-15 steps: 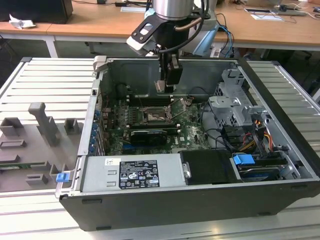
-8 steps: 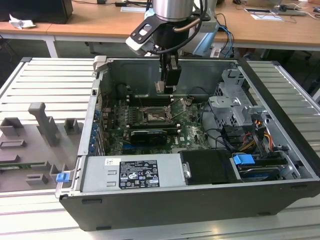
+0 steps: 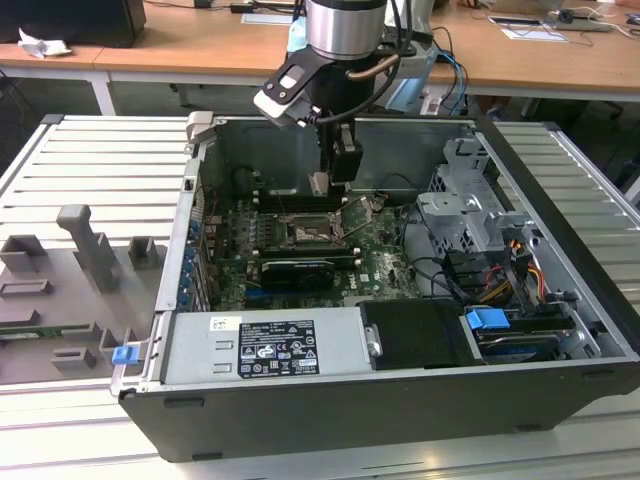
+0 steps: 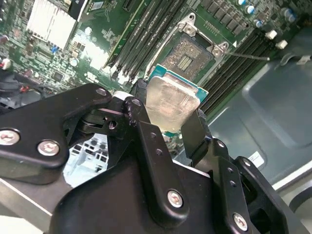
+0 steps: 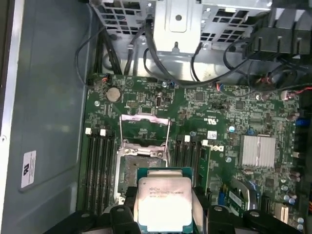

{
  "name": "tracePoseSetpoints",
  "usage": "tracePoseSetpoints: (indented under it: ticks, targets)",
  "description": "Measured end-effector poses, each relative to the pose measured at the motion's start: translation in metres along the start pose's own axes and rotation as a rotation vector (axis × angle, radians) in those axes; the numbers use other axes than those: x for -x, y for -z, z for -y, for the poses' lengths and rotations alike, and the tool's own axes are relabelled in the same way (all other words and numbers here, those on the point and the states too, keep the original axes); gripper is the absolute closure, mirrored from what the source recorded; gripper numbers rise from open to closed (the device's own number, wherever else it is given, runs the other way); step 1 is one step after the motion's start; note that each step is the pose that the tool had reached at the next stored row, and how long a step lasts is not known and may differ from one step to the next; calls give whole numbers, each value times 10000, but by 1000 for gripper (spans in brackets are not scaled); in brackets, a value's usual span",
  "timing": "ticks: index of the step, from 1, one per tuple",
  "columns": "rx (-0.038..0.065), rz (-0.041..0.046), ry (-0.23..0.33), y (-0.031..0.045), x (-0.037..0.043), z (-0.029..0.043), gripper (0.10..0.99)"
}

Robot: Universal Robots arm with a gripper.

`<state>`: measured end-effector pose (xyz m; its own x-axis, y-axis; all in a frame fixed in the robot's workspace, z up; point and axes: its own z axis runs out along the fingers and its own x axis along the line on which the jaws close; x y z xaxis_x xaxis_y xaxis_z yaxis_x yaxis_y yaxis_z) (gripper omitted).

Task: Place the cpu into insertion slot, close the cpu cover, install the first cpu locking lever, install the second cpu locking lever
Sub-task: 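Place the cpu into insertion slot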

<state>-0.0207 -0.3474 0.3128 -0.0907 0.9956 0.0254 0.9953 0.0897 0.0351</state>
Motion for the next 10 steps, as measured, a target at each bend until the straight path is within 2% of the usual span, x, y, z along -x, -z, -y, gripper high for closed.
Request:
tracePoseSetpoints:
  ticks: [7, 10]
  targets:
    - [8, 0, -35, -129, -14, 8, 557]
    - [14, 3, -235, -234, -14, 23, 557]
